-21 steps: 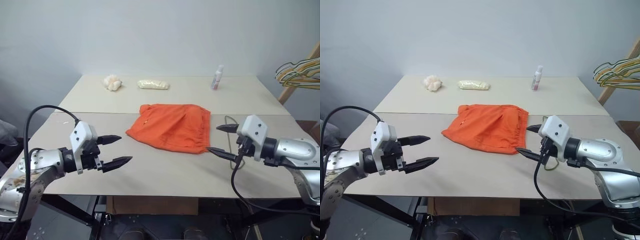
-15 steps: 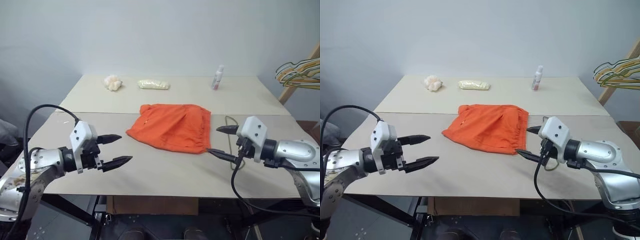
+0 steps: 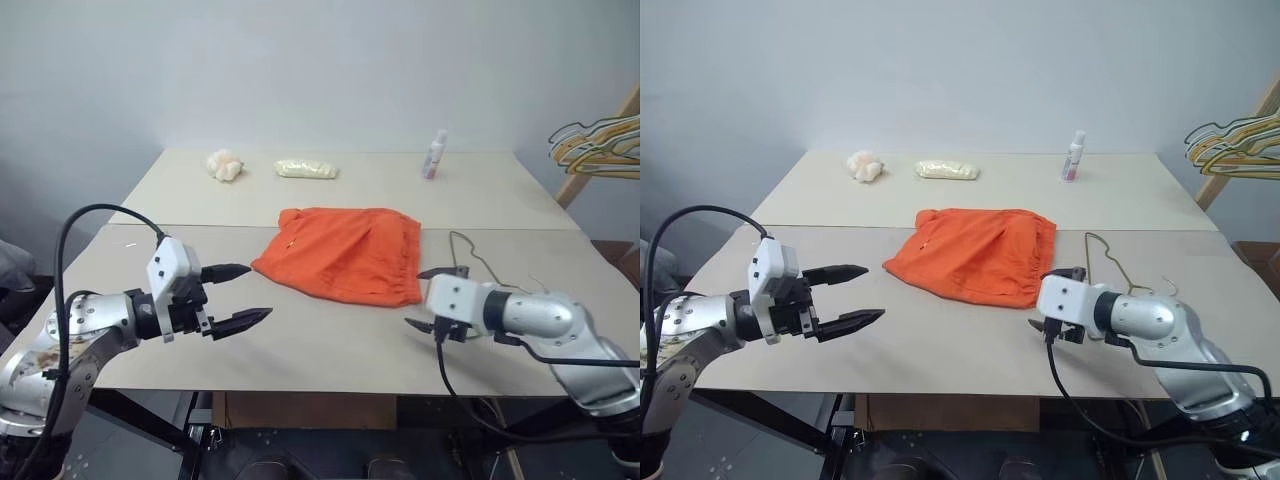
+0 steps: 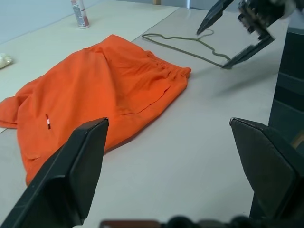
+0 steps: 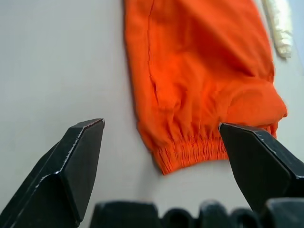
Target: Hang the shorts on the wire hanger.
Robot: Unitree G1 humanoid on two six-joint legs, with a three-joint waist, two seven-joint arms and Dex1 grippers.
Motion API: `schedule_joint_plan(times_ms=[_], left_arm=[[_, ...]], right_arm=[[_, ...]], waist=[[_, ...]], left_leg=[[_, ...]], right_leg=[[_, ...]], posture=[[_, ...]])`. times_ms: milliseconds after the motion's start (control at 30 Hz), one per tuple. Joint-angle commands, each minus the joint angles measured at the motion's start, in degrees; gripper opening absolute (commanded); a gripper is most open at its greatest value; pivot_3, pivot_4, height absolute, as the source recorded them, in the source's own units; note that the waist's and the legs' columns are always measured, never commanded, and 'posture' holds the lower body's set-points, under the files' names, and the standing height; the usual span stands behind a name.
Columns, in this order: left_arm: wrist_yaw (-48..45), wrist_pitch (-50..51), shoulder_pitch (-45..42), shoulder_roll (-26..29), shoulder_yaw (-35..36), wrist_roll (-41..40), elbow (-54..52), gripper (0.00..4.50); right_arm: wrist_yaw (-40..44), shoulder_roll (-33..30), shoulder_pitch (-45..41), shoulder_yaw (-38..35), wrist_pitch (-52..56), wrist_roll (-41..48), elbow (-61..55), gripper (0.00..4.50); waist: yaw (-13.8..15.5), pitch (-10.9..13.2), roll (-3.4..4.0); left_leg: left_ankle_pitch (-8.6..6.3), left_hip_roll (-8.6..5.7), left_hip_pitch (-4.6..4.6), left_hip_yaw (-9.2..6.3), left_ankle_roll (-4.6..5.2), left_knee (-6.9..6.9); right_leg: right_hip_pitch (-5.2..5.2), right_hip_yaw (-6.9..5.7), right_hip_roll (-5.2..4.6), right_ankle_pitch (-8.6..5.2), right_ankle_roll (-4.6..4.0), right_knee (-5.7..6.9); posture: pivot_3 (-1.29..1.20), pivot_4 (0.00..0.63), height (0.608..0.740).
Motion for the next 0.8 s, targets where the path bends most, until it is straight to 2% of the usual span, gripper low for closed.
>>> schedule_joint_plan(times_ms=[33, 267, 300, 400, 633, 733, 800], left_arm=[[-0.32, -1.13, -0.76, 0.31, -0.31, 0.35, -0.67, 4.39], [-0.90, -1.65, -3.24, 0.44, -2.09, 1.18, 0.89, 4.39], [-0.98, -1.71, -3.41, 0.45, -2.22, 1.27, 1.02, 4.46], [-1.15, -1.95, -3.94, 0.35, -2.66, 1.84, 1.42, 4.50], [-2.08, -3.95, -5.94, 0.17, -5.82, 5.43, 3.69, 4.50], [-2.58, -7.12, -8.71, 0.37, -10.11, 11.00, 8.12, 4.50], [-3.55, -10.70, -11.10, 0.40, -13.18, 15.35, 12.51, 4.50]], right_arm=[[-2.17, 2.28, -3.71, 4.41, -2.79, -8.05, 3.83, 4.49], [-10.23, 13.64, -15.34, 12.48, -4.55, -21.22, 22.50, 4.49], [-10.47, 14.59, -16.45, 13.06, -5.06, -22.01, 24.65, 4.31], [-10.44, 15.69, -18.85, 14.54, -7.94, -24.02, 29.46, 3.62], [-10.92, 17.77, -20.91, 14.58, -11.41, -25.90, 33.77, 1.15], [-10.88, 18.21, -21.24, 14.18, -13.44, -25.73, 34.46, 0.07], [-10.51, 17.85, -21.20, 13.74, -15.23, -25.19, 34.39, 0.03]], waist=[[-0.43, 0.01, -0.02], [-2.38, 0.02, -0.04], [-2.57, 0.02, -0.04], [-2.75, 0.02, -0.04], [-2.84, 0.02, -0.03], [-2.95, 0.02, -0.03], [-3.02, 0.02, -0.03]], left_leg=[[0.00, 0.00, 0.01, 0.00, 0.00, 0.00], [0.04, 0.02, 0.08, -0.01, -0.06, -0.01], [0.04, 0.01, 0.08, -0.02, -0.06, -0.03], [0.05, 0.01, 0.06, -0.04, -0.09, -0.08], [0.06, 0.01, 0.13, -0.08, -0.09, -0.05], [0.06, 0.00, 0.14, -0.08, -0.10, -0.06], [0.07, -0.01, 0.14, -0.08, -0.11, -0.07]], right_leg=[[0.02, 0.00, 0.00, 0.00, 0.00, 0.01], [0.06, 0.00, 0.08, 0.02, -0.05, 0.05], [0.05, 0.00, 0.08, 0.02, -0.06, 0.06], [0.00, -0.01, 0.09, 0.01, -0.07, 0.05], [0.05, -0.02, 0.09, 0.01, -0.07, 0.11], [0.06, -0.02, 0.11, 0.01, -0.07, 0.13], [0.06, -0.02, 0.12, 0.01, -0.07, 0.13]], posture=[[-0.10, 0.000, 0.740], [-0.11, 0.000, 0.740], [-0.10, 0.000, 0.740], [-0.10, 0.000, 0.740], [-0.10, 0.000, 0.740], [-0.10, 0.000, 0.740], [-0.10, 0.000, 0.740]])
